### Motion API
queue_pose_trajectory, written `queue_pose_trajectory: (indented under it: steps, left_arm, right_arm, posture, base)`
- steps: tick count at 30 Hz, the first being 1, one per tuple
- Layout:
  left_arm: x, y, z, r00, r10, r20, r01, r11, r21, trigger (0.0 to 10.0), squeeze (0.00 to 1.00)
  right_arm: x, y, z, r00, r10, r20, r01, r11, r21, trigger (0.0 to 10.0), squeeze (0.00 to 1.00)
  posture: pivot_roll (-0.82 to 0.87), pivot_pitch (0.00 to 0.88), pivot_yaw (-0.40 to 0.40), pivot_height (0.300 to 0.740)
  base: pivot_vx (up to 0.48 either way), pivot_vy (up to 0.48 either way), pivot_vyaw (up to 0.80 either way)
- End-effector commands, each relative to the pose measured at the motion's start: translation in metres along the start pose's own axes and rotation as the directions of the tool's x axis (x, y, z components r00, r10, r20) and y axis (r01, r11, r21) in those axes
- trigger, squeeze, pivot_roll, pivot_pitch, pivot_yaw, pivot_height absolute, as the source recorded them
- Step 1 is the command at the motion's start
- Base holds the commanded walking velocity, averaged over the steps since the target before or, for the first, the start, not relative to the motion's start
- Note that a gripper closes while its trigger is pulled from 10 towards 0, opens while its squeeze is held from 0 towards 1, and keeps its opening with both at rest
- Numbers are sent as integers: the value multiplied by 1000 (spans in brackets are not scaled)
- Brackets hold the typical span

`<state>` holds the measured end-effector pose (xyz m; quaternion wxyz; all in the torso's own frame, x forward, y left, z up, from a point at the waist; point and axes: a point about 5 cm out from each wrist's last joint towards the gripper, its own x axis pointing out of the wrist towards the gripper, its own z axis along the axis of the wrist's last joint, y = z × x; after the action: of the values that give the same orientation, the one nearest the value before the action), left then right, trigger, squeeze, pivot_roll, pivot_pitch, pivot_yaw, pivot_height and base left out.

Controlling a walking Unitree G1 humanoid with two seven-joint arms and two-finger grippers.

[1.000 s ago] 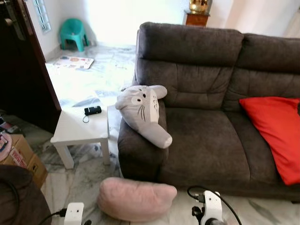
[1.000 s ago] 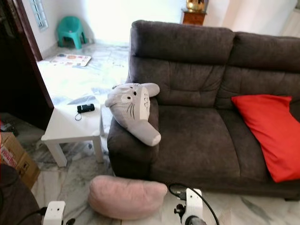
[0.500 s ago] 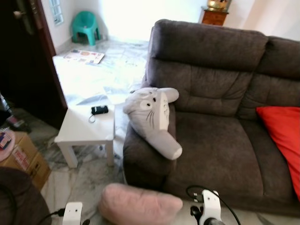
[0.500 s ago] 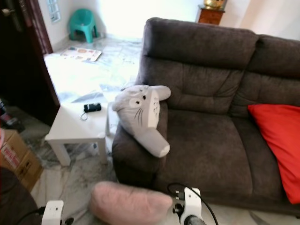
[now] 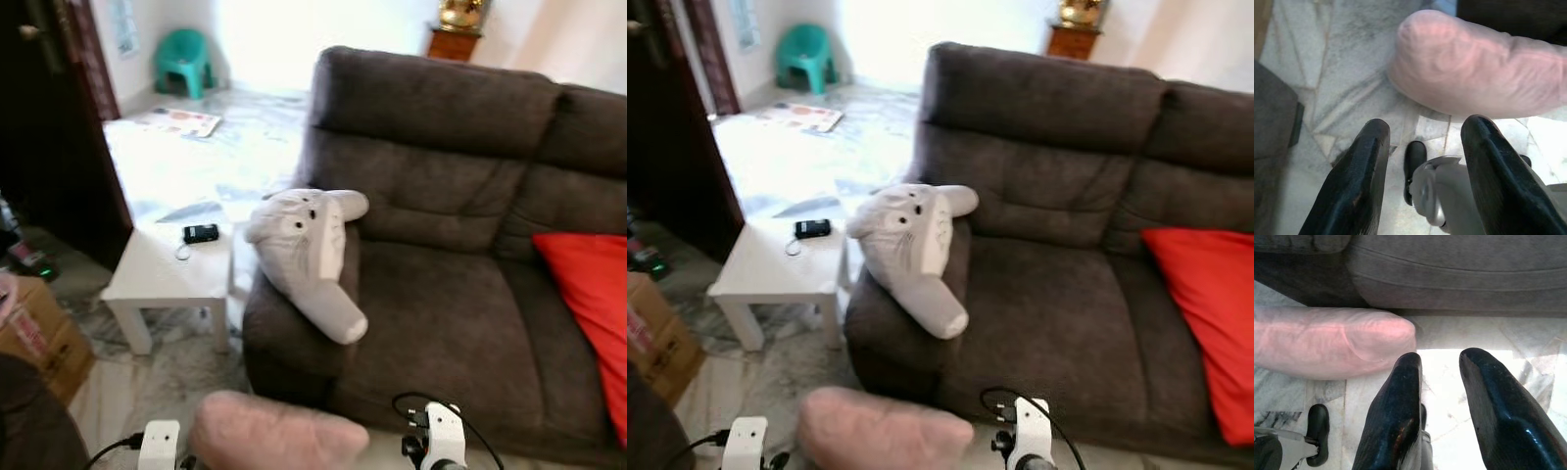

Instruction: Move the pillow to the sofa from floor

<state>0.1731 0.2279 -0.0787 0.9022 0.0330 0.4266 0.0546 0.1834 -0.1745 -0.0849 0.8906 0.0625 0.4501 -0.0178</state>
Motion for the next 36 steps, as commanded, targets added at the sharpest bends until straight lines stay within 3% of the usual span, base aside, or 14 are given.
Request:
queue_pose_trajectory:
  steps: [1, 9, 13, 18, 19, 24, 25, 27, 29, 30, 31, 32, 36]
  left_arm:
    - [0, 0, -2, 1000, -6, -10, 6, 1000, 7, 10000, 0]
    - [0, 0, -2, 1000, -6, -4, 6, 1000, 4, 10000, 0]
    - [-1, 1, -2, 1000, 22, 12, -21, 999, -34, 10000, 0]
    - [-1, -1, 10, 993, 41, 110, -37, 999, -40, 10000, 0]
    - [-3, -11, 50, 935, 45, 352, -44, 999, -11, 10000, 0]
    - [-8, -7, 58, 900, 69, 431, -68, 998, -16, 10000, 0]
    - [-12, -2, 65, 866, 96, 491, -91, 995, -33, 10000, 0]
    - [-14, 2, 68, 847, 112, 520, -111, 993, -34, 10000, 0]
    - [-21, 9, 87, 776, 136, 616, -141, 989, -41, 10000, 0]
    - [-32, 11, 105, 707, 136, 694, -160, 987, -30, 10000, 0]
    - [-32, 11, 105, 707, 136, 694, -160, 987, -30, 10000, 0]
    - [-41, 10, 117, 656, 131, 744, -176, 984, -18, 10000, 0]
    - [-53, 12, 133, 582, 131, 803, -198, 980, -16, 10000, 0]
  right_arm:
    - [1, -1, 4, 1000, -7, 6, 7, 1000, -4, 10000, 0]
    - [1, -1, 4, 1000, -6, 7, 6, 1000, -5, 10000, 0]
    - [1, -1, 5, 1000, -6, 8, 6, 1000, -7, 10000, 0]
    - [1, -3, 13, 997, 0, 71, -2, 1000, 24, 10000, 0]
    - [0, -7, 22, 990, -17, 137, 15, 1000, 22, 10000, 0]
    - [-1, -13, 33, 977, -35, 208, 28, 999, 33, 10000, 0]
    - [-3, -16, 43, 959, -38, 281, 36, 999, 11, 10000, 0]
    - [-5, -17, 51, 942, -31, 334, 28, 1000, 12, 10000, 0]
    - [-10, -17, 74, 883, -4, 470, -3, 1000, 13, 10000, 0]
    - [-16, -15, 91, 824, 16, 566, -21, 1000, 3, 10000, 0]
    - [-16, -15, 91, 824, 16, 566, -21, 1000, 3, 10000, 0]
    - [-20, -12, 100, 784, 32, 620, -31, 999, -12, 10000, 0]
    - [-25, -5, 108, 739, 53, 672, -40, 999, -35, 10000, 0]
  posture:
    - [184, 10, -125, 740]
    - [185, 11, -126, 740]
    - [184, 13, -126, 740]
    - [188, 11, -127, 740]
    - [187, 8, -128, 740]
    - [191, 7, -129, 740]
    - [185, 4, -128, 740]
    - [183, 3, -128, 740]
    - [181, 0, -130, 740]
    - [182, 0, -131, 740]
    - [182, 0, -131, 740]
    - [183, 0, -133, 740]
    - [191, 0, -137, 740]
  base:
    - [0, 0, 0]
    - [0, 0, 0]
    - [0, 0, 0]
    - [0, 0, 0]
    - [0, 0, 0]
    - [0, 0, 0]
    - [0, 0, 0]
    - [0, 0, 0]
    - [0, 0, 0]
    - [0, 0, 0]
    - [0, 0, 0]
    - [0, 0, 0]
    - [0, 0, 0]
